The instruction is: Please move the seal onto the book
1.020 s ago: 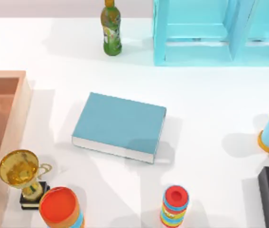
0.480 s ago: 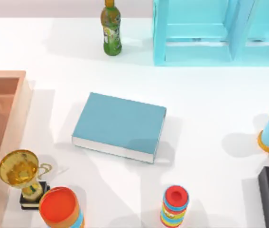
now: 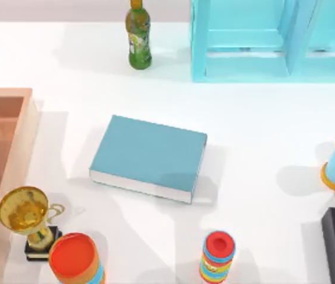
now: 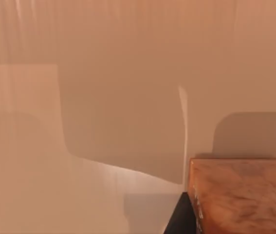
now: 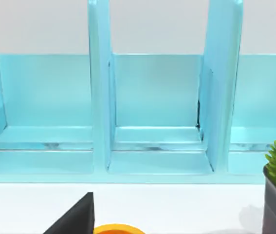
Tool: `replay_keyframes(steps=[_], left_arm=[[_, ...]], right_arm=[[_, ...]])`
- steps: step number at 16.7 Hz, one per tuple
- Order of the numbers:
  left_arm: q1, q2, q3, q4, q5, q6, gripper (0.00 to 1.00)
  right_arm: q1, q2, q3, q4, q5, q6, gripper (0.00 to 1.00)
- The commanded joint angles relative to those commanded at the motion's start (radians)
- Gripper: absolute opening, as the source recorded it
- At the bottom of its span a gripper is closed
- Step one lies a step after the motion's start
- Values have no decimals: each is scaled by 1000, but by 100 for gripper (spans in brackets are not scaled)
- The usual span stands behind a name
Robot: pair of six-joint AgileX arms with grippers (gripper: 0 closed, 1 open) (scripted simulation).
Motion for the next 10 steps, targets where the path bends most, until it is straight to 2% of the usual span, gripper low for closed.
replay_keyframes(steps=[6,10], left_arm=[[-2,-2,2,-3,1,2,0],[-55,19,115,-110,5,-18,0]], right_arm=[[0,0,0,0,0,0,100],[0,0,0,0,0,0,100]])
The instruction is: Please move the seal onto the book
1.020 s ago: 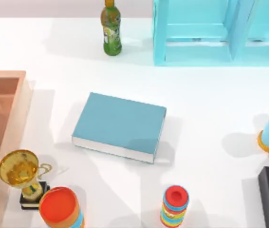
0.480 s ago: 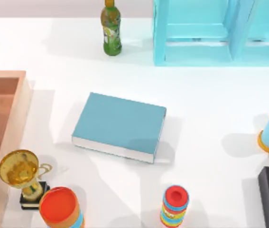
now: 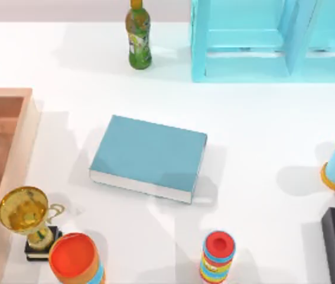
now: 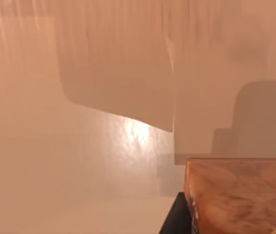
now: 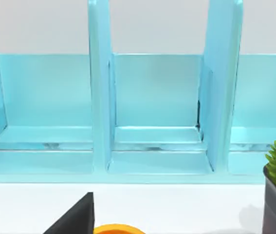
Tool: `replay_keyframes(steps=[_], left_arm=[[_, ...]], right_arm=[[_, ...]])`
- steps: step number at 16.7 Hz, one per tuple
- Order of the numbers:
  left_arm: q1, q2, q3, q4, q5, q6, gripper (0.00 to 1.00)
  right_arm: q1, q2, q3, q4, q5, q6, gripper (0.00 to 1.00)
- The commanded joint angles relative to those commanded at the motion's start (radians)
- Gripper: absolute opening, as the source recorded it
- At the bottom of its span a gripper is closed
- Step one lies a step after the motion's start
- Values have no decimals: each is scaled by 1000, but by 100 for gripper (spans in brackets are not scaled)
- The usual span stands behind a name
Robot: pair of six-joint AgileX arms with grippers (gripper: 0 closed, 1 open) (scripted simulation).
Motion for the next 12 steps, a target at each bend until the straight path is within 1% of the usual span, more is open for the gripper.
replay_keyframes(steps=[3,6,9,12], left_arm=[[-112,-40,172,-173,-4,-106,0],[-252,-135,287,-337,-10,-258,0],[-352,-177,315,-430,-10,-380,0],[-385,-171,295,-449,-8,-422,0]], right_arm=[[0,0,0,0,0,0,100],[0,0,0,0,0,0,100],[0,0,0,0,0,0,100],[0,0,0,0,0,0,100]])
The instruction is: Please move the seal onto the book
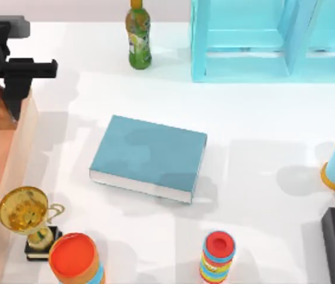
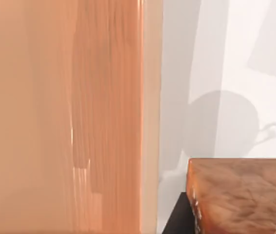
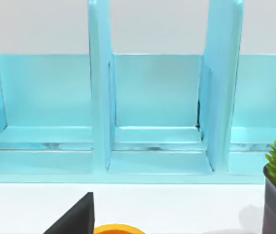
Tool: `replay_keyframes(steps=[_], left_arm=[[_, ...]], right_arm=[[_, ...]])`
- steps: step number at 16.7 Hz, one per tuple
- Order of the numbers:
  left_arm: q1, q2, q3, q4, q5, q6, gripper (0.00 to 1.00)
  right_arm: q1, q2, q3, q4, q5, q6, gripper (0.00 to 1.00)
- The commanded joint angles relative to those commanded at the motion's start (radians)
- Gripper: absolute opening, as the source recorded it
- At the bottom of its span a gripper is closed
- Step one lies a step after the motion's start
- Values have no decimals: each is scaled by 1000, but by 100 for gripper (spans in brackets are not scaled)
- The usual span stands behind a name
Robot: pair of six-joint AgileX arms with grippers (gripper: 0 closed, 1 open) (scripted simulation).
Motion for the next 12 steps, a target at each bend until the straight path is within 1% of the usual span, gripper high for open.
replay_keyframes(steps=[4,6,8,12], left_arm=[[1,2,4,3,1,0,0],[-35,40,36,11,1,-37,0],[-110,119,97,33,0,-112,0],[-323,350,236,97,0,-319,0]], right_arm=[[0,0,0,0,0,0,100],[0,0,0,0,0,0,100],[0,0,0,0,0,0,100],[0,0,0,0,0,0,100]])
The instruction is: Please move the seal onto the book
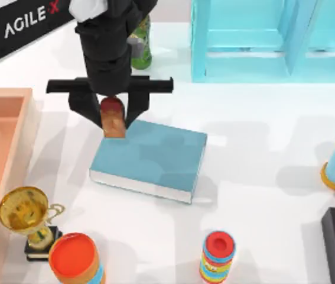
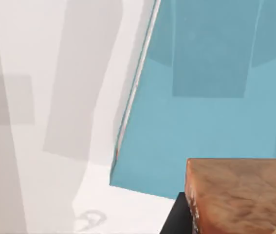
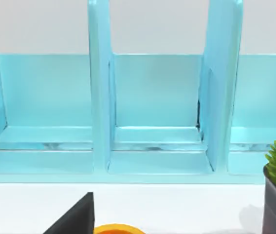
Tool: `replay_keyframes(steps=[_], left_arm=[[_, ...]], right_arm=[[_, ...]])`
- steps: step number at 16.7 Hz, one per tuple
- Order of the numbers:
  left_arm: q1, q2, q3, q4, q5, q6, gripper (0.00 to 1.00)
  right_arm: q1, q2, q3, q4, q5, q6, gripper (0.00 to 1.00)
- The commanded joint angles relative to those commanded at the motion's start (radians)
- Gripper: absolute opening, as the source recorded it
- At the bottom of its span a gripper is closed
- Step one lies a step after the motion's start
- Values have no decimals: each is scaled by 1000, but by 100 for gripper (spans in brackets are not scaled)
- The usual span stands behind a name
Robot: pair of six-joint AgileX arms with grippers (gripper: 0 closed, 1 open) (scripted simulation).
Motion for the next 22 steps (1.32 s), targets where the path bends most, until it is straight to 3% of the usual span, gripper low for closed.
replay_keyframes(steps=[4,14,22], left_arm=[[-96,97,70,41,3,-96,0],[-97,96,89,22,3,-97,0],[-97,96,89,22,3,-97,60]], right_arm=[[0,0,0,0,0,0,100],[0,0,0,0,0,0,100],[0,0,0,0,0,0,100]])
